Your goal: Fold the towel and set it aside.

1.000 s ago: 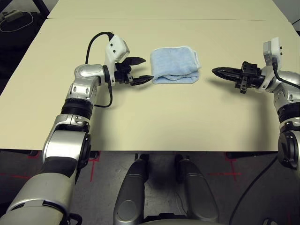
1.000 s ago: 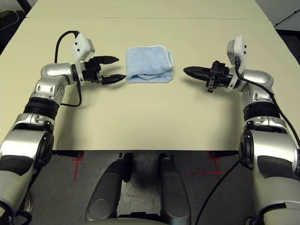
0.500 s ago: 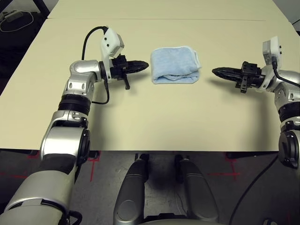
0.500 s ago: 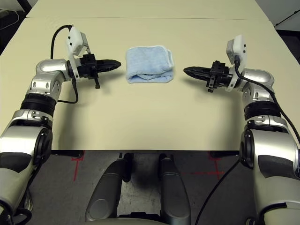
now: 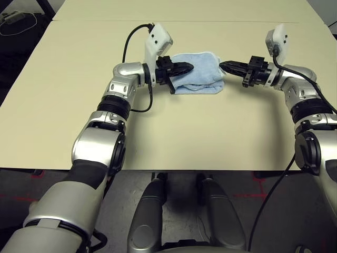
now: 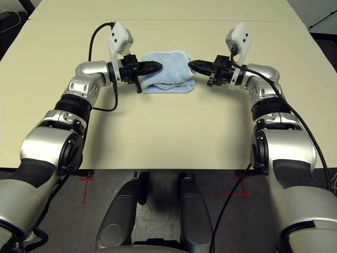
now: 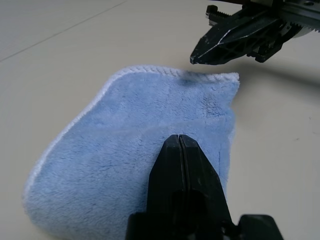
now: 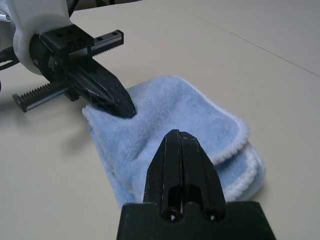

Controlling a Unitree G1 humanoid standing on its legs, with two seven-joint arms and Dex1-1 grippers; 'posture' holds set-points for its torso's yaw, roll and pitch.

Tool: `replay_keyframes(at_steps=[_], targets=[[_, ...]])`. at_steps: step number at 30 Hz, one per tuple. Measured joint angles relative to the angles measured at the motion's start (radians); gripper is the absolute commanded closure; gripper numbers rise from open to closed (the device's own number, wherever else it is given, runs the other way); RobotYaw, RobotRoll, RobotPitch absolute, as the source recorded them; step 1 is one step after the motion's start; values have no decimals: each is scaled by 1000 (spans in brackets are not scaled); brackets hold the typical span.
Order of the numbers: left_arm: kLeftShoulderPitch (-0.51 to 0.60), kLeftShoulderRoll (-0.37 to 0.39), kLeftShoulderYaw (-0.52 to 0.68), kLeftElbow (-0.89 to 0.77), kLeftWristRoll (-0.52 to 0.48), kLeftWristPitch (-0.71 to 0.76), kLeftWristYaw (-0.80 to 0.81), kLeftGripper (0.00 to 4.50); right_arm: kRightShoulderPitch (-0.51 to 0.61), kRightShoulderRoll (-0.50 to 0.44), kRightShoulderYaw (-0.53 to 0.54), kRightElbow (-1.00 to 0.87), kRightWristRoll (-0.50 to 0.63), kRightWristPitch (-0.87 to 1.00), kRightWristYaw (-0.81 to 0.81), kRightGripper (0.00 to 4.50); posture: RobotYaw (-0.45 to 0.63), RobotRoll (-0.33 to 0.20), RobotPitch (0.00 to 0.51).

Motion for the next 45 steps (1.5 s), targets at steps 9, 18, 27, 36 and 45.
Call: replay_keyframes(at_steps=[9, 18, 27, 36, 45], targets=[[-28, -6, -19, 50, 59, -8, 49, 4434, -23, 42, 87, 41, -109, -4, -36, 4500, 91, 0, 263], [-18, -5, -24, 100, 91, -3, 72, 4434, 55, 40, 84, 67, -119, 6, -111, 4500, 64, 0, 264], [5, 11, -28, 107, 107, -4, 50, 4434, 76, 27, 6, 68, -67, 18, -127, 4500, 56, 0, 253], [-79, 31, 10, 117, 102, -3, 89, 4434, 8, -15, -68, 69, -22, 34, -166, 4500, 53, 0, 250], [-114, -33, 78, 125, 68, 17, 189, 4434, -8, 53, -67, 70, -30, 68, -322, 4500, 48, 0, 254]])
